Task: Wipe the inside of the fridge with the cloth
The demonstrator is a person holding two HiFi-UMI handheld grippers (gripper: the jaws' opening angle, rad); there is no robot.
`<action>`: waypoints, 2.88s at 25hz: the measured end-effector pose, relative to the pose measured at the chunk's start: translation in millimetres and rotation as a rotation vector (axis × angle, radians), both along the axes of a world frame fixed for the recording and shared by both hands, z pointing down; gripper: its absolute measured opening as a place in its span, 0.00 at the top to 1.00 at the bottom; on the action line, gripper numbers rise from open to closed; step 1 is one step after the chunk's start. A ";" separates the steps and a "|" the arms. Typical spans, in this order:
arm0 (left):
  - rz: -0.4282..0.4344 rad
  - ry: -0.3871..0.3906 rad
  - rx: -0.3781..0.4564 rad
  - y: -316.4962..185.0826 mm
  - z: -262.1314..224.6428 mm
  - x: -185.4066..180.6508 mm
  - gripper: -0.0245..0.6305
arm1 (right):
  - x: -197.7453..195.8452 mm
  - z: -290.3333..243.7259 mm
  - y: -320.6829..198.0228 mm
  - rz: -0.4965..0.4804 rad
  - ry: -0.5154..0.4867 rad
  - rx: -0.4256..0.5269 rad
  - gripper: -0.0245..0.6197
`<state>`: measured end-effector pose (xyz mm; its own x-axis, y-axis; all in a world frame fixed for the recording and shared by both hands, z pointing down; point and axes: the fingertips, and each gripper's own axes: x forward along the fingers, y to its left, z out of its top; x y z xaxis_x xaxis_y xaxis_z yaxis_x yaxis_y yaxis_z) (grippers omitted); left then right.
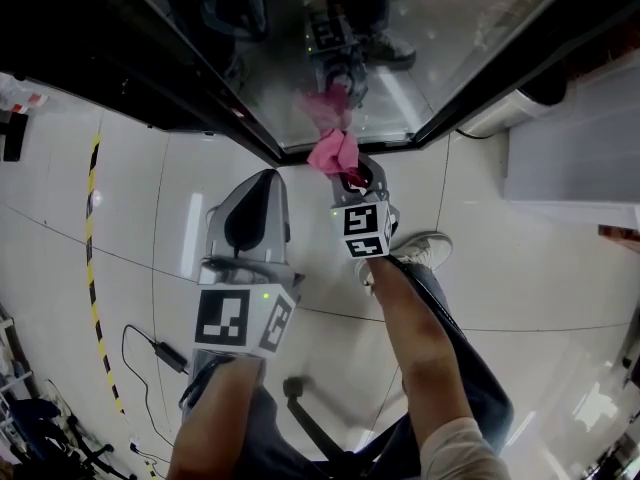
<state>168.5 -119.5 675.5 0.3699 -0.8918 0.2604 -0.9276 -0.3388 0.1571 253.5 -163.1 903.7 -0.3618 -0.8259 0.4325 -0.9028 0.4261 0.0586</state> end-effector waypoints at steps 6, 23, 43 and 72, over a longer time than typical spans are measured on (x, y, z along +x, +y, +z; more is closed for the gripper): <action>0.005 -0.001 0.009 -2.2 -6.2 7.7 0.97 | 56.5 4.7 -0.3 0.064 0.030 -0.023 0.82; 0.039 -0.052 0.024 -3.8 -2.9 25.4 0.97 | 163.9 -23.0 7.0 0.229 0.049 -0.026 0.82; 0.174 -0.039 0.063 60.7 -83.8 45.0 0.97 | 86.1 -303.3 96.7 0.051 -0.007 0.168 0.80; 0.029 -0.015 0.220 390.9 -320.1 -60.1 0.97 | -83.4 -555.1 434.9 -0.057 -0.171 0.306 0.82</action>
<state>108.4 271.5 355.4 0.3936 -0.9169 0.0660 -0.9187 -0.3899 0.0627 170.1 271.8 348.6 -0.4567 -0.8843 0.0971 -0.8859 0.4620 0.0417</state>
